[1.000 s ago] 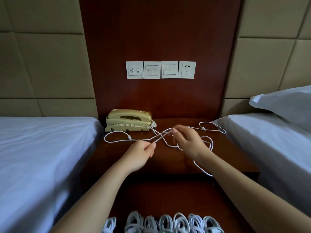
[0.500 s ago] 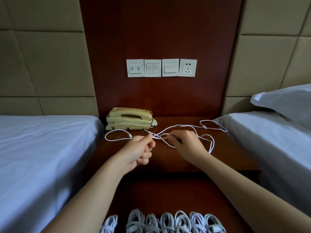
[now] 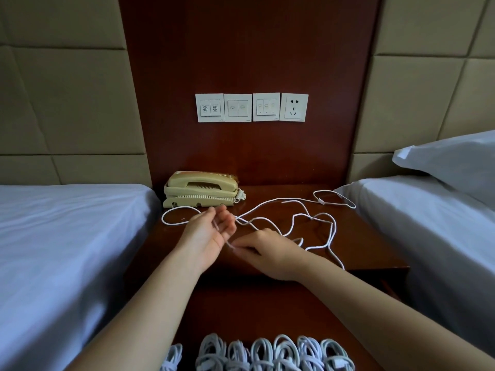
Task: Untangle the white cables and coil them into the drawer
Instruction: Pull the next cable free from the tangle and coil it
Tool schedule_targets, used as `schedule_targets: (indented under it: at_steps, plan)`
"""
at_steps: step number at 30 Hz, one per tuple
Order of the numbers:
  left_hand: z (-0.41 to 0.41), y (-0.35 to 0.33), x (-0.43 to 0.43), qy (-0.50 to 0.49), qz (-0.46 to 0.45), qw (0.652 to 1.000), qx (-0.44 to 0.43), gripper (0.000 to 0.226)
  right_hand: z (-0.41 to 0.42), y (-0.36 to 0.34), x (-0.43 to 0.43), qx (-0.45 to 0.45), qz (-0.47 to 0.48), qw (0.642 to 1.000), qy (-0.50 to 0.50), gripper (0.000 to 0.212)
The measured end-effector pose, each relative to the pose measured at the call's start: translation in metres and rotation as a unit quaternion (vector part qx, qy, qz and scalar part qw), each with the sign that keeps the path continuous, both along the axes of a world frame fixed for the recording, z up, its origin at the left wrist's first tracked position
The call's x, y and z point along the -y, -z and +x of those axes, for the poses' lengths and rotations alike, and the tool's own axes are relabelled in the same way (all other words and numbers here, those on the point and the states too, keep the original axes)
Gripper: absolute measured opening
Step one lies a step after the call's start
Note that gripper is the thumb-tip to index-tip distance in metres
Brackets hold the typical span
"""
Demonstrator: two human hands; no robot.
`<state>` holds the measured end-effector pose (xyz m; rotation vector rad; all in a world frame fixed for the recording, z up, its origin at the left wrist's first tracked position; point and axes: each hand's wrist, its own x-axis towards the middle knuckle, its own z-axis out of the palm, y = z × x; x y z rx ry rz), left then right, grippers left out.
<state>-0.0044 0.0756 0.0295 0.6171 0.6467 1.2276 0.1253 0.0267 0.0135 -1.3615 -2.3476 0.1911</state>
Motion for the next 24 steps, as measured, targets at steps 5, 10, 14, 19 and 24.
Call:
schedule_targets:
  at_steps: [5, 10, 14, 19, 24]
  plan:
    - [0.001, 0.004, 0.003, -0.05, 0.107, 0.972, -0.202, 0.04, -0.003, -0.007, 0.002, -0.016, 0.0, 1.0, 0.0, 0.022]
    - [0.001, 0.012, 0.004, -0.038, 0.214, 0.9, -0.377, 0.041, 0.004, -0.019, 0.006, 0.01, -0.009, 0.999, 0.039, 0.015]
    - [0.001, 0.013, 0.004, -0.005, 0.226, 0.881, -0.416, 0.042, 0.012, -0.026, 0.008, 0.006, 0.061, 0.991, 0.12, 0.017]
    - [0.01, 0.01, 0.014, 0.091, 0.172, 0.906, -0.375, 0.041, 0.013, -0.027, 0.007, -0.012, 0.15, 0.974, 0.171, 0.02]
    - [0.009, 0.004, 0.015, 0.124, 0.124, 0.935, -0.309, 0.036, 0.01, -0.026, 0.007, -0.054, 0.166, 0.971, 0.163, 0.019]
